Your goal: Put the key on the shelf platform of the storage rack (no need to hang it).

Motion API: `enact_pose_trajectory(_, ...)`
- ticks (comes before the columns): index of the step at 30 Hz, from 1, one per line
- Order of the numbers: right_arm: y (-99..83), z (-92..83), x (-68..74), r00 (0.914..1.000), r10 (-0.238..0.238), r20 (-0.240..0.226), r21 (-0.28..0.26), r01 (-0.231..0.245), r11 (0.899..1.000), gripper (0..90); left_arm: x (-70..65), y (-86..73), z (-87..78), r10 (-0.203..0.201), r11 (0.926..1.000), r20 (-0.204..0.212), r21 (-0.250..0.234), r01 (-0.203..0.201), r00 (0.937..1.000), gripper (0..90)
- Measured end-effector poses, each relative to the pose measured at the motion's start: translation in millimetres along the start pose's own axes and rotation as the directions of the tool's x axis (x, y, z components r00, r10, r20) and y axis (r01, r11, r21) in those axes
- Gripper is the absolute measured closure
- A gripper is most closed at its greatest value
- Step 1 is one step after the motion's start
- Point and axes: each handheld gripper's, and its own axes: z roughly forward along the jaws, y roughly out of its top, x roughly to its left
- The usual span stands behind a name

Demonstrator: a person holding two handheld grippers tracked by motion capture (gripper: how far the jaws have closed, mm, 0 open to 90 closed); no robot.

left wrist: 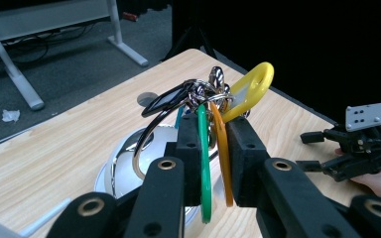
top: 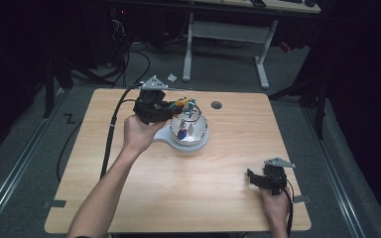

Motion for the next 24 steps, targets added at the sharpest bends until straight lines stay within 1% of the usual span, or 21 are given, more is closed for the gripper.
enact_pose_trajectory(4,0.0,-0.1,0.0,1.0,0.0,0.001,0.001,0.0,1.0,24.4,0.0,2.8,6.2,0.009,0.9999,-0.006,0.004,-0.009,0.9999,78.0)
enact_pose_trajectory(6,0.0,-0.1,0.0,1.0,0.0,0.001,0.001,0.0,1.0,24.4,1.0,3.0,9.6,0.006,1.0,-0.003,0.003,-0.006,1.0,78.0)
enact_pose_trajectory(10,0.0,-0.1,0.0,1.0,0.0,0.0,0.0,0.0,1.0,24.3,3.6,1.8,17.4,-0.003,0.9999,-0.003,0.013,0.003,1.0,78.0)
enact_pose_trajectory(14,0.0,0.0,0.0,1.0,0.0,0.0,0.0,0.0,1.0,24.4,5.0,0.9,23.6,0.002,0.9997,-0.002,0.025,-0.002,1.0,78.0)
enact_pose_trajectory(18,-0.1,-0.1,0.0,1.0,0.0,0.0,0.0,0.0,1.0,24.4,5.4,-0.4,29.3,0.003,0.9994,-0.009,0.035,-0.003,1.0,78.0)
enact_pose_trajectory(24,-0.1,-0.1,0.0,1.0,0.0,0.0,0.0,0.0,1.0,24.4,4.8,-2.2,36.6,0.006,0.9991,-0.01,0.042,-0.006,0.9999,78.0)
